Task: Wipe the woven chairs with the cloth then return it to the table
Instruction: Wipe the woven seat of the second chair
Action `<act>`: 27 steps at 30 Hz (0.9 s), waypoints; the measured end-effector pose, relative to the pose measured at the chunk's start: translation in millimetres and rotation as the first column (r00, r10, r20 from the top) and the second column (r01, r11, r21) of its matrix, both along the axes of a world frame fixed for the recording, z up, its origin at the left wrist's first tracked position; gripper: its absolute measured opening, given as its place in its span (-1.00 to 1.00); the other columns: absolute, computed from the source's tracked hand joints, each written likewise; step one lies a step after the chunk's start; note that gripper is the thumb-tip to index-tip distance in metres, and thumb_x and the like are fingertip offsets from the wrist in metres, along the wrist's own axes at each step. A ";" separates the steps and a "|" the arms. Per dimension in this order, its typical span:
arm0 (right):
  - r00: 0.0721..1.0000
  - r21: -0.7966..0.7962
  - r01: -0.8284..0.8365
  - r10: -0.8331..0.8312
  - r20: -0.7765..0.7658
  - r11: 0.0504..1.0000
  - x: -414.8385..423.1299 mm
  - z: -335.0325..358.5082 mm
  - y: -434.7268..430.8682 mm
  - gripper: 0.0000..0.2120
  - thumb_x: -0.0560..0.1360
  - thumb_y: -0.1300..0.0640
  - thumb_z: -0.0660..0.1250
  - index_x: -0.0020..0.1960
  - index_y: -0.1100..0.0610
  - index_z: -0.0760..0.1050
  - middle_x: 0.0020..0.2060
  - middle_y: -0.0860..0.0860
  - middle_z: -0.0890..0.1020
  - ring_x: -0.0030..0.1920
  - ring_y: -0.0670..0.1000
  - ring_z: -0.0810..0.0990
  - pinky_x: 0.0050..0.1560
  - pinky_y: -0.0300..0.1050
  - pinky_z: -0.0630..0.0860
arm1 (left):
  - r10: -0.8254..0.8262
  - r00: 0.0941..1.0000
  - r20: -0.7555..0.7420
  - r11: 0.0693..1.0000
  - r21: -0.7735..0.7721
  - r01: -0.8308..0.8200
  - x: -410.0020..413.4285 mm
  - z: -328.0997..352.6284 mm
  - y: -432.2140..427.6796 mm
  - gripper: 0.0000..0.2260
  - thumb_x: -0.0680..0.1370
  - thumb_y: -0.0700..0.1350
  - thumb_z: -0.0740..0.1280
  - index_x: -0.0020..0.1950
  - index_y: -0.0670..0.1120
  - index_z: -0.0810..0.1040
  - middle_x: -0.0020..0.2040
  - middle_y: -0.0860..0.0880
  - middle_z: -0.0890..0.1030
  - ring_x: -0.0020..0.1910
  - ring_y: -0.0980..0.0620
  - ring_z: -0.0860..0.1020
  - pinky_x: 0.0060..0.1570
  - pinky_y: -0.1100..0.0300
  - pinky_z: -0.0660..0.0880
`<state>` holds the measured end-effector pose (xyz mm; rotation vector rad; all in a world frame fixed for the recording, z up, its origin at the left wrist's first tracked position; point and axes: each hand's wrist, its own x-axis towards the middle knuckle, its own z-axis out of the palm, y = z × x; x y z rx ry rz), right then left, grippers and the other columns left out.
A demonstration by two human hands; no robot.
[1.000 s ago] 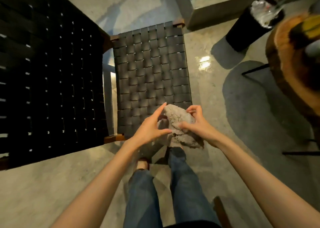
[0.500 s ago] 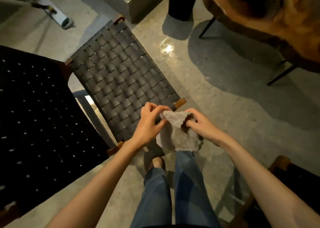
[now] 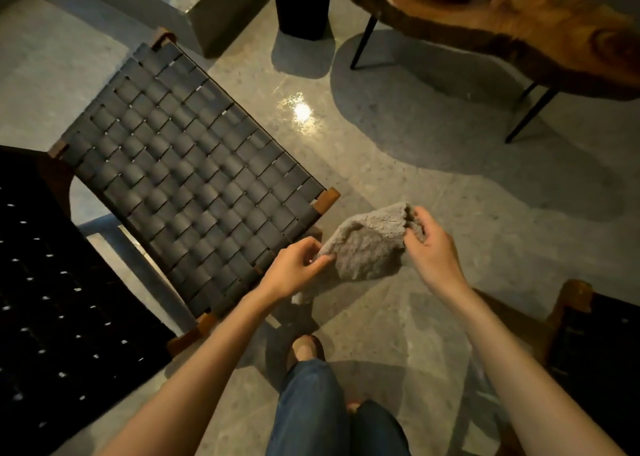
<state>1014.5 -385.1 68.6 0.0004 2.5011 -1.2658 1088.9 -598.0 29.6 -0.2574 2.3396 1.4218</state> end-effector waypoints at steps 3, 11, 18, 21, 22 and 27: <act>0.990 0.029 -0.079 0.082 -0.112 0.996 1.3 -42.0 13.5 -0.71 0.49 0.23 0.32 0.06 -0.13 0.46 -0.10 -0.21 0.61 -0.02 -0.17 0.59 -0.08 -0.29 0.48 | 0.123 0.992 0.018 0.991 -0.058 -0.122 -5.8 -33.8 15.1 -0.81 0.60 0.00 0.25 0.05 -0.11 0.51 -0.06 -0.05 0.58 -0.10 0.02 0.57 -0.13 0.09 0.55; 0.975 -0.343 -0.217 0.217 -0.039 0.914 41.7 -171.2 -6.3 -0.32 0.30 -0.02 0.54 0.26 -0.31 0.24 0.18 -0.30 0.45 0.16 -0.32 0.48 -0.03 -0.43 0.50 | 0.377 0.867 0.325 0.685 0.532 -0.497 -32.5 -101.5 40.7 -0.84 0.62 -0.13 0.21 0.10 -0.22 0.42 -0.13 -0.08 0.56 -0.35 0.17 0.62 -0.37 0.33 0.53; 0.851 -0.400 0.062 -0.257 -0.458 0.915 -4.3 -221.1 -35.6 -0.62 0.44 0.26 0.43 0.15 0.06 0.36 0.05 -0.04 0.50 0.05 -0.31 0.50 -0.16 -0.60 0.39 | 0.376 0.808 -0.453 0.921 0.083 -0.381 -34.4 -155.0 -3.8 -0.82 0.62 -0.14 0.19 0.19 -0.02 0.50 0.09 0.07 0.59 -0.04 0.09 0.60 -0.08 0.17 0.58; 0.815 -0.256 -0.057 -0.103 -0.570 0.965 -27.1 -229.4 -70.9 -0.63 0.51 0.13 0.36 0.24 0.15 0.33 0.32 0.17 0.34 0.29 0.10 0.34 0.16 -0.47 0.26 | 0.179 0.791 -0.585 0.828 -0.345 -0.442 -30.4 -184.9 -37.3 -0.70 0.63 -0.06 0.17 0.36 0.08 0.41 0.31 0.08 0.44 0.31 0.05 0.33 0.32 0.02 0.29; 0.839 -0.220 -0.145 0.002 -0.544 0.965 -31.2 -232.8 -85.4 -0.62 0.54 0.05 0.32 0.27 0.11 0.27 0.43 0.16 0.22 0.40 0.16 0.19 0.31 -0.28 0.21 | 0.132 0.833 -0.538 0.810 -0.427 -0.403 -29.0 -193.2 -47.1 -0.66 0.63 0.00 0.14 0.42 0.12 0.34 0.42 0.07 0.34 0.40 0.01 0.23 0.39 -0.01 0.18; 0.860 -0.349 -0.222 0.014 -0.509 0.911 -49.2 -248.2 -122.7 -0.83 0.60 -0.10 0.13 0.11 -0.07 0.38 0.55 0.04 -0.11 0.53 0.08 -0.06 0.48 0.20 0.01 | -0.001 0.913 -0.409 0.811 -0.535 -0.239 -12.1 -219.2 -78.1 -0.57 0.55 0.27 -0.10 0.44 0.37 0.01 0.55 0.13 0.04 0.53 0.00 -0.03 0.48 -0.10 -0.04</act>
